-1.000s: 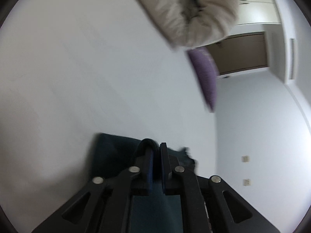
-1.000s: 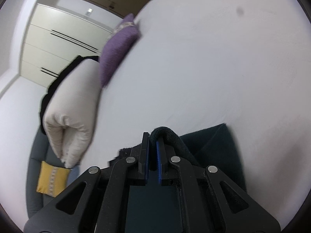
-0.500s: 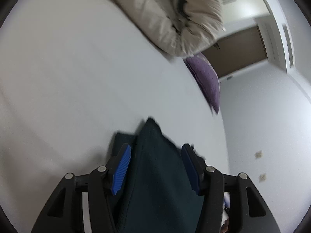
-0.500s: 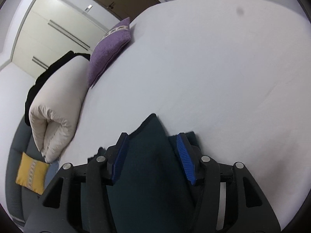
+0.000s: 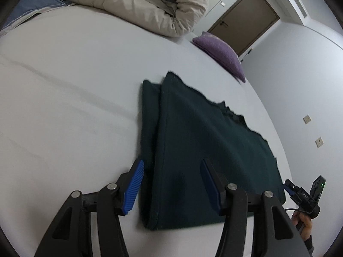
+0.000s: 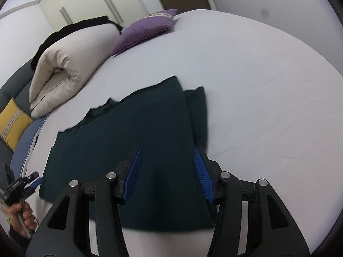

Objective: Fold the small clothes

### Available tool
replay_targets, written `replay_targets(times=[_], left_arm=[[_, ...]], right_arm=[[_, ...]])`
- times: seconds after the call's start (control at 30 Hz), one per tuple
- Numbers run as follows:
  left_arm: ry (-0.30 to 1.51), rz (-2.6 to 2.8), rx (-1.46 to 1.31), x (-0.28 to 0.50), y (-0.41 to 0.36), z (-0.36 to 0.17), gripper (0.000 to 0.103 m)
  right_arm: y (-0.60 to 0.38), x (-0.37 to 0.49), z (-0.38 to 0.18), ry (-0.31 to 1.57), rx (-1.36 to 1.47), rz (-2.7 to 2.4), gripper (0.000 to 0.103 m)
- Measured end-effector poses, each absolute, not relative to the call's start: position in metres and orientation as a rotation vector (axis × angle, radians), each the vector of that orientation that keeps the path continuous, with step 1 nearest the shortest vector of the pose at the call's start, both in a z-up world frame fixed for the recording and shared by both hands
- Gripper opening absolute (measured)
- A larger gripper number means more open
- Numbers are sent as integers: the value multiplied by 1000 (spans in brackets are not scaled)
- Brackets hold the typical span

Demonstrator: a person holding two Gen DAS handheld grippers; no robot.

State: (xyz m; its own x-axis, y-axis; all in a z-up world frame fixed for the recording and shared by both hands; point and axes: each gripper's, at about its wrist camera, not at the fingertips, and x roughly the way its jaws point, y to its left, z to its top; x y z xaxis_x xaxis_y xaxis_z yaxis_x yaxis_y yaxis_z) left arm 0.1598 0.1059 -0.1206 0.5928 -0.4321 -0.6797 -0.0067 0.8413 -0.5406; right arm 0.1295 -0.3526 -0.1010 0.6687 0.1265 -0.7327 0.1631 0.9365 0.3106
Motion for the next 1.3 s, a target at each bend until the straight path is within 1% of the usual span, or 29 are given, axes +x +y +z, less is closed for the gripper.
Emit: replay_targets(times=[0.1,0.17,0.2,0.27,0.3,0.4,0.47,0.5,0.57,0.67,0.77,1.1,1.13,1.17,1.2,1.23,1.27,1.3], left_arm=[[920,-267,-520,157,100,-125,52],[927,-255,-512,157,100,-129,46],[928,-252,-514,157,100,-129,41],[927,-240,-504,155,102,-129,34],[926,-233,-494,154,102,-129,29],[927,-225,-460,152,100,-129,23],[929,-223,-446,151,99,-130,14],[931,-223,-442,151,97,-130,9],[932,-217,-446,150,97,-131,8],[931,-215,-445,150,97,-131,8],[931,-214,-446,150,97,-131,7],[923,-220,-439,146,96,-129,7],[918,-228,-443,147,96,-128,7],[918,-232,-443,147,96,-128,7],[922,-236,-441,148,96,-128,7],[929,-234,-438,149,95,-129,8],[932,-238,-439,150,95,-130,8],[934,-238,-438,150,95,-130,10]], right_arm=[[-354,114,-102,856,366,-9,48],[-354,106,-102,854,371,1,45],[-353,103,-102,857,369,6,44],[-352,91,-103,872,347,7,34],[-351,88,-104,881,337,7,34],[-353,76,-104,887,315,7,33],[-353,73,-105,894,298,-1,23],[-352,72,-107,900,291,-2,19],[-352,71,-109,911,272,-13,6],[-355,69,-111,914,277,-19,3],[-362,62,-110,899,295,-32,0],[-379,42,-98,860,333,-57,0],[-381,40,-95,838,341,-60,4],[-385,39,-90,804,346,-66,12],[-386,38,-87,786,333,-72,24],[-386,38,-85,781,321,-82,61],[-383,38,-83,762,300,-92,76],[-380,40,-81,759,274,-69,76]])
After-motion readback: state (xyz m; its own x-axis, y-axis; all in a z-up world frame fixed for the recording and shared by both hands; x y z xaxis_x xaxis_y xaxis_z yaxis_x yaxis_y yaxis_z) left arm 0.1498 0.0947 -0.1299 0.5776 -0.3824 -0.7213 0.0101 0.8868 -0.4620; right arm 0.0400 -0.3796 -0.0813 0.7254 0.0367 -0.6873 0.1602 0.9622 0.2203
